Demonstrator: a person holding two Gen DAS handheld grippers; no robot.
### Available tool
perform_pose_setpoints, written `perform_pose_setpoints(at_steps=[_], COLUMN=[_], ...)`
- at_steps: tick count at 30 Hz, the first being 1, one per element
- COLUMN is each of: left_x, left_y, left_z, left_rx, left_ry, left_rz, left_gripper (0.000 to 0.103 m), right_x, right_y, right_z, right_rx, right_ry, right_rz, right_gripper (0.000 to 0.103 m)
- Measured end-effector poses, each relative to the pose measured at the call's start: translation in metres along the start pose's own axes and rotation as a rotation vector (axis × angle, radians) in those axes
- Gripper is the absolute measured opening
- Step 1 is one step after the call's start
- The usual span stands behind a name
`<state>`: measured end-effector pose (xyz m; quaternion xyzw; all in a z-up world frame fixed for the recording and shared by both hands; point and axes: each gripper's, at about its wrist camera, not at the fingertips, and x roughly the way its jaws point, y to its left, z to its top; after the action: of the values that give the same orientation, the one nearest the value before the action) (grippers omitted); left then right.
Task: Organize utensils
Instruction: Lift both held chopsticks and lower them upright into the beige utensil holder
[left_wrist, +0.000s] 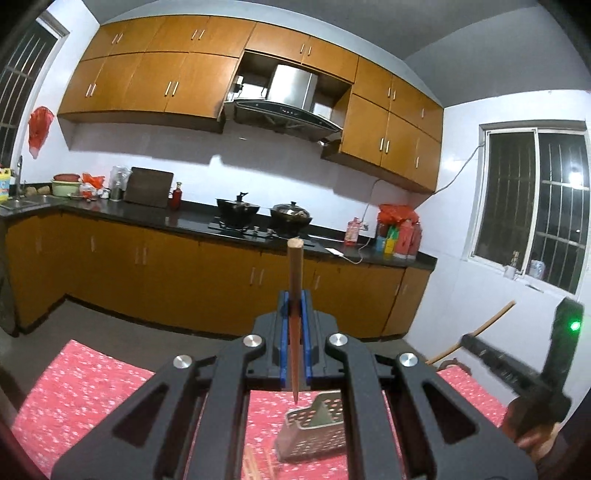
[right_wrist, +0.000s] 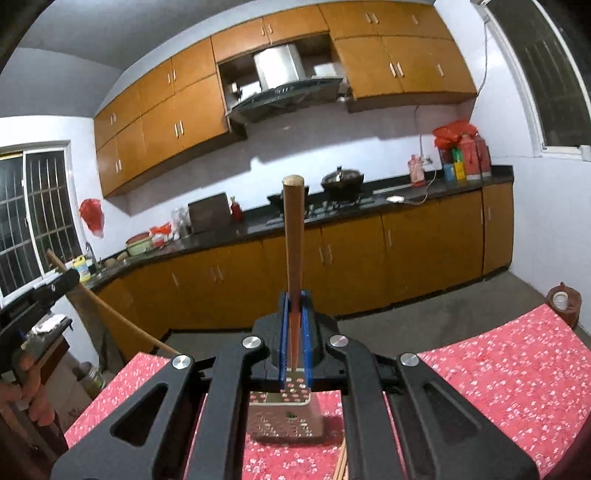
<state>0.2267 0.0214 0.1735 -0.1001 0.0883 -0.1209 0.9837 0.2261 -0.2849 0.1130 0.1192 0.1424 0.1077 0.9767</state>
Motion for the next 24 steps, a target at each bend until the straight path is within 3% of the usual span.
perform_pose_setpoints(at_steps=[7, 12, 20, 23, 24], left_x=[0.034, 0.066, 0.096, 0.092, 0.089], left_y=[-0.009, -0.008, 0.001, 0.004, 0.005], left_z=[-0.03, -0.055, -0.083, -0.084, -0.082], left_rx=[-0.011, -0.006, -0.038, -0.045, -0.049], left_ry=[0.062, 0.1, 0.203, 0.194, 0.185], left_rz=[-0.027, -0.004, 0.002, -0.002, -0.001], left_gripper=[0.008, 0.008, 0.008, 0.019, 0.026], right_x=[0.035, 0.057, 0.067, 0.066, 0.066], right_y=[0.003, 0.003, 0.007, 0.004, 0.005], right_z=[-0.017, -0.03, -0.042, -0.041, -0.041], right_rx=[-0.014, 0.0, 0.009, 0.024, 0.027], right_ry=[0.103, 0.174, 0.227, 0.228, 0.224], right_rz=[-0.009, -0.003, 0.001, 0.0, -0.001], right_gripper=[0.007, 0.007, 0.008, 0.014, 0.024])
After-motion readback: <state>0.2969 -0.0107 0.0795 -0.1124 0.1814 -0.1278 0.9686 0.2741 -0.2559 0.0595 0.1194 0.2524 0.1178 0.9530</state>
